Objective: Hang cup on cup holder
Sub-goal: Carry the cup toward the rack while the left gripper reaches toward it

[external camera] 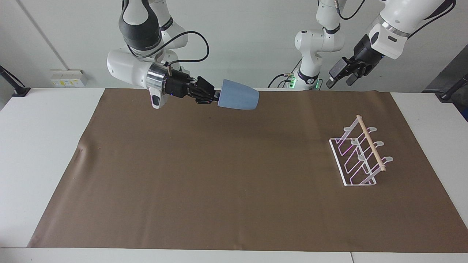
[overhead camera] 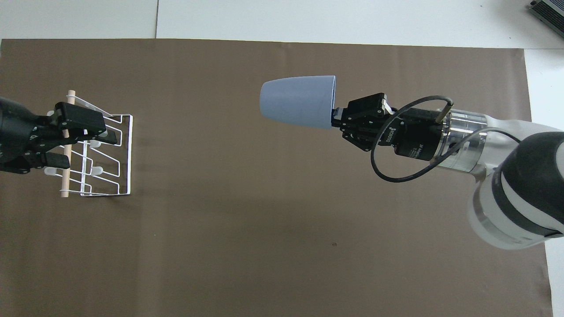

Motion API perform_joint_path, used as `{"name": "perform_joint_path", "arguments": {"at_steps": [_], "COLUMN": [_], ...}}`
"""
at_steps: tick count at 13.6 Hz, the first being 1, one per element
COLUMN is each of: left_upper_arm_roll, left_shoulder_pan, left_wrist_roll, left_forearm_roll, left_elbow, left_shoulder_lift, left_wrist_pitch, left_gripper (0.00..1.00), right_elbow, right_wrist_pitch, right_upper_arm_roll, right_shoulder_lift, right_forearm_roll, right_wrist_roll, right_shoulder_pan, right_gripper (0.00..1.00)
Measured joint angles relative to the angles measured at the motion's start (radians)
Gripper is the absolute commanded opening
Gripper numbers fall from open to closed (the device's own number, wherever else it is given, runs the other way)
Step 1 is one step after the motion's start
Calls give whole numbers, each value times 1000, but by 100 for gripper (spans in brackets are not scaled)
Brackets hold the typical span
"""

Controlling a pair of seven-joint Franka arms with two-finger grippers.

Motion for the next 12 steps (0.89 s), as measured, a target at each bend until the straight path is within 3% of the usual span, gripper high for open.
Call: {"name": "perform_joint_path", "arguments": {"at_steps": [8,12], "left_upper_arm_roll": [-149,-172], "left_shoulder_pan": [-1,-1], "left_wrist_roll": [-936,-1162], "left_forearm_roll": [-217,-265], "left_elbow": [39,39], "left_shoulder_lift": [46,49], "left_wrist_pitch": [304,353], "left_gripper": [100,100], "right_elbow": [-1,-2], "right_wrist_pitch": [50,50], "right_upper_arm_roll": [0,0], "right_shoulder_lift": [5,5], "right_forearm_roll": [0,0], "right_wrist_roll": [-1,-1], "right_shoulder_pan": [47,47], "right_gripper": [0,0]}}
